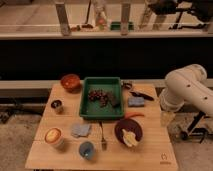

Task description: Place grapes in metal cup

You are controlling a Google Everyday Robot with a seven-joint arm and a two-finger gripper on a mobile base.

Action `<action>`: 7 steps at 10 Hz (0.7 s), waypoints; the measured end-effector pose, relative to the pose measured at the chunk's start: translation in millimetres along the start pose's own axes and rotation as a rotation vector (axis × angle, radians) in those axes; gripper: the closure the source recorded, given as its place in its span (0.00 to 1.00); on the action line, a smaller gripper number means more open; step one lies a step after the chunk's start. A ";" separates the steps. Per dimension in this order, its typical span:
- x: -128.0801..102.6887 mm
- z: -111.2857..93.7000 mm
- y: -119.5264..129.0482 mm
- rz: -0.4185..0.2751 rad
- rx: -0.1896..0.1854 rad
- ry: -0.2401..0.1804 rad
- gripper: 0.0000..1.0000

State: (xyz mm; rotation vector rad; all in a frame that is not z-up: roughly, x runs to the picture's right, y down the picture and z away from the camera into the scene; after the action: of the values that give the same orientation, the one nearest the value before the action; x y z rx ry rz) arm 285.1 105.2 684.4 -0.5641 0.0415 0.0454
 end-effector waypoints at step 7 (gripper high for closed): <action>-72.1 0.7 -23.0 -0.118 0.019 0.002 0.20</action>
State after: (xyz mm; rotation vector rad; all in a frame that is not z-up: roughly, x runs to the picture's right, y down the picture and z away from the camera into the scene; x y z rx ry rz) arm 214.4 83.9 701.0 -0.5462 0.0107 -0.0706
